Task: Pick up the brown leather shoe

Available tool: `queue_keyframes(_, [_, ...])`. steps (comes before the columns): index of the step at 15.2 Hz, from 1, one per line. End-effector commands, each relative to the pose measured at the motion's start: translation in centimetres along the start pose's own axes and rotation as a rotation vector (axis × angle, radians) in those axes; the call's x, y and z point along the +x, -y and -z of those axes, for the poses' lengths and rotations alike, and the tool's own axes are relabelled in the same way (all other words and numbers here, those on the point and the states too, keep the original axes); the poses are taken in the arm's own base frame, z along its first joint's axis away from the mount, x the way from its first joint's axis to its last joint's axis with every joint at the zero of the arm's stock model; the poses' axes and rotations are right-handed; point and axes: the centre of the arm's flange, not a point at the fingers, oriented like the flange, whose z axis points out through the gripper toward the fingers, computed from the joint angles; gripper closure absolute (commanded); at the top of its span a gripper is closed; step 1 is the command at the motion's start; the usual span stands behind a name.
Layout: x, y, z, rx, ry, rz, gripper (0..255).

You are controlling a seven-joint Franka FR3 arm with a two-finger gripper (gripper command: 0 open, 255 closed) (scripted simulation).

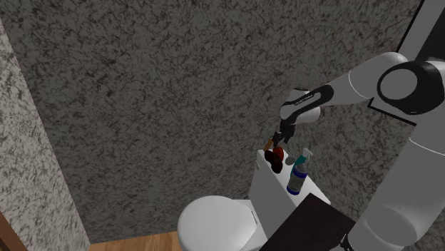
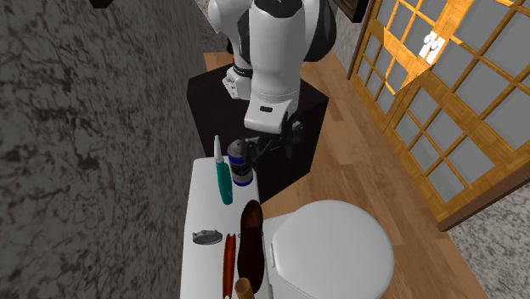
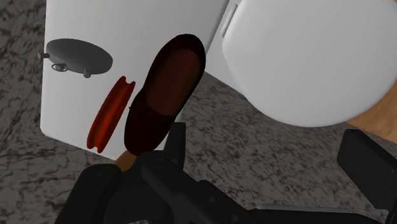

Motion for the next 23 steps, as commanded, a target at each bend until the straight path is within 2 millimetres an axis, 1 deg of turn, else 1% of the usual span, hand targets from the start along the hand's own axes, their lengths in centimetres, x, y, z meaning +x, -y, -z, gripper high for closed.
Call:
queue_keyframes(1, [0.8, -1.2, -2.1, -0.004, -0.004, -0.011, 0])
queue_keyframes(12, [6.6, -9.0, -12.6, -0.02, -0.024, -0.073, 0])
queue_keyframes(13, [6.8, -9.4, -13.1, -0.021, -0.025, -0.076, 0])
queue_keyframes(20, [6.5, -9.2, -16.7, -0.021, -0.025, -0.076, 0])
queue_keyframes(22, [6.5, -9.2, -17.1, -0.021, -0.025, -0.076, 0])
queue_keyframes(23, [6.5, -9.2, -17.1, -0.021, -0.025, -0.076, 255])
